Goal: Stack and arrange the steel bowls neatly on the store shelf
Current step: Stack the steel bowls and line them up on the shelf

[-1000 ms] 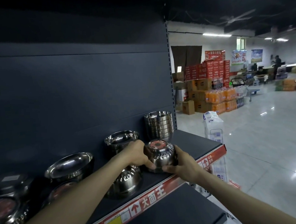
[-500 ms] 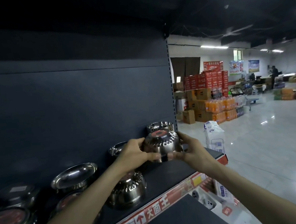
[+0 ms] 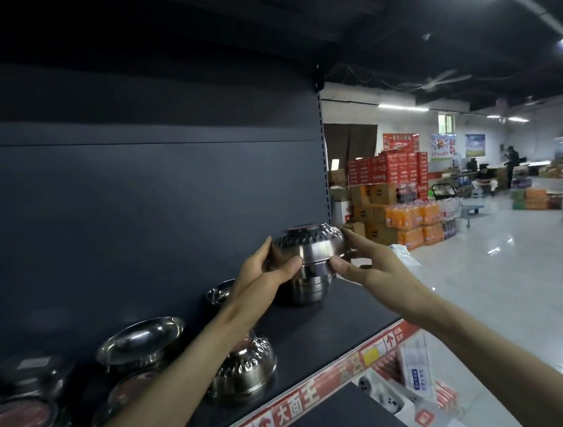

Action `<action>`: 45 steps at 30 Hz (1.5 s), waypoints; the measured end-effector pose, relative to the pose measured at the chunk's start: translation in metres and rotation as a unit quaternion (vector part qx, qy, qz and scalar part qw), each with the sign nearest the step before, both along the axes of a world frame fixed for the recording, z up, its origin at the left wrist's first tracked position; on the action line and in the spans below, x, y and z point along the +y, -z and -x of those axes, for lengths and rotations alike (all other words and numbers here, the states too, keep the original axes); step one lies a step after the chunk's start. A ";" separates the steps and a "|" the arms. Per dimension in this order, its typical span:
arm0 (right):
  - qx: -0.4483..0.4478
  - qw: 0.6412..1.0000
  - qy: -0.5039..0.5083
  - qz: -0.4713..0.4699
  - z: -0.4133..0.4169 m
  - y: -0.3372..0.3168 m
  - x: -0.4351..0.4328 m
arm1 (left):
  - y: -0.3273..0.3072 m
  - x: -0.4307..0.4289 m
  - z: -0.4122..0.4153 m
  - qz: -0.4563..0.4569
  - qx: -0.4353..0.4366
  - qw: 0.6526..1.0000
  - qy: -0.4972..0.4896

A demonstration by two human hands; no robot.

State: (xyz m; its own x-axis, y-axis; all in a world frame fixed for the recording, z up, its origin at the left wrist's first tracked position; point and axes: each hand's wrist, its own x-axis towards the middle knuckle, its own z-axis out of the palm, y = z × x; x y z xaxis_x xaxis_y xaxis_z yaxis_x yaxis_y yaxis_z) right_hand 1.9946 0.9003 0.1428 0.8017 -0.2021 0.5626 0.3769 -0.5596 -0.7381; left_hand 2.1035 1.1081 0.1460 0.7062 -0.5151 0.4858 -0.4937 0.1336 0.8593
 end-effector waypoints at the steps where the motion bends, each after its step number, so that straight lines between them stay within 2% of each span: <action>1: -0.002 1.000 -0.001 -0.002 0.003 -0.002 0.002 | 0.000 0.000 0.003 0.003 0.002 1.000 0.003; 6: -0.024 0.999 0.026 0.013 0.009 -0.005 0.009 | 0.000 0.000 0.007 0.026 0.005 1.000 0.010; 12: -0.016 0.999 0.044 -0.007 0.018 -0.010 0.005 | 0.007 0.001 0.019 0.010 -0.035 0.999 0.040; 17: -0.013 0.993 0.006 -0.116 0.027 -0.020 0.013 | 0.016 0.002 0.030 -0.034 -0.138 0.990 -0.008; 22: 0.045 0.970 -0.019 -0.239 0.035 -0.033 0.019 | 0.022 0.005 0.031 -0.072 -0.246 0.965 -0.061; 26: 0.059 0.969 -0.023 -0.239 0.039 -0.039 0.025 | 0.023 0.012 0.026 -0.096 -0.277 0.953 -0.070; 34: 0.105 0.964 -0.023 -0.245 0.036 -0.033 0.026 | 0.021 0.022 0.016 -0.050 -0.252 0.958 -0.125; 40: 0.100 0.967 -0.004 -0.236 0.030 -0.030 0.028 | 0.015 0.020 0.013 -0.010 -0.193 0.979 -0.068; 45: 0.068 0.965 -0.036 -0.251 0.031 -0.023 0.034 | 0.008 0.014 0.019 0.032 -0.118 0.992 0.010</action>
